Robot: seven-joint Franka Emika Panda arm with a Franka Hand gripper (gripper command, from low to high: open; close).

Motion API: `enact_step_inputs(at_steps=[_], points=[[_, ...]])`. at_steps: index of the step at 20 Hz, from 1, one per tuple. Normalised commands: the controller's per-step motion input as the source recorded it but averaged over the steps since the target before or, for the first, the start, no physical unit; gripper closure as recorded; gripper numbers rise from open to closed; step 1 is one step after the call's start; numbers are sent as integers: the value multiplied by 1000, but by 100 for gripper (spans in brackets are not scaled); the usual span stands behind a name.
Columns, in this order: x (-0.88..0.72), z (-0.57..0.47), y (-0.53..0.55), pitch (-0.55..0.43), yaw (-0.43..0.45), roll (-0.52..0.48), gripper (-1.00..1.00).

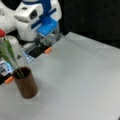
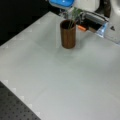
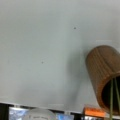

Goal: Flower insertion into a vase

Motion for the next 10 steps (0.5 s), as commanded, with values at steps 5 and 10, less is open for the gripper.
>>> enact_step_inputs(at_steps=[5, 10], points=[[295, 27, 315, -40, -107, -13, -100], [340, 62, 67, 76, -42, -2, -100]])
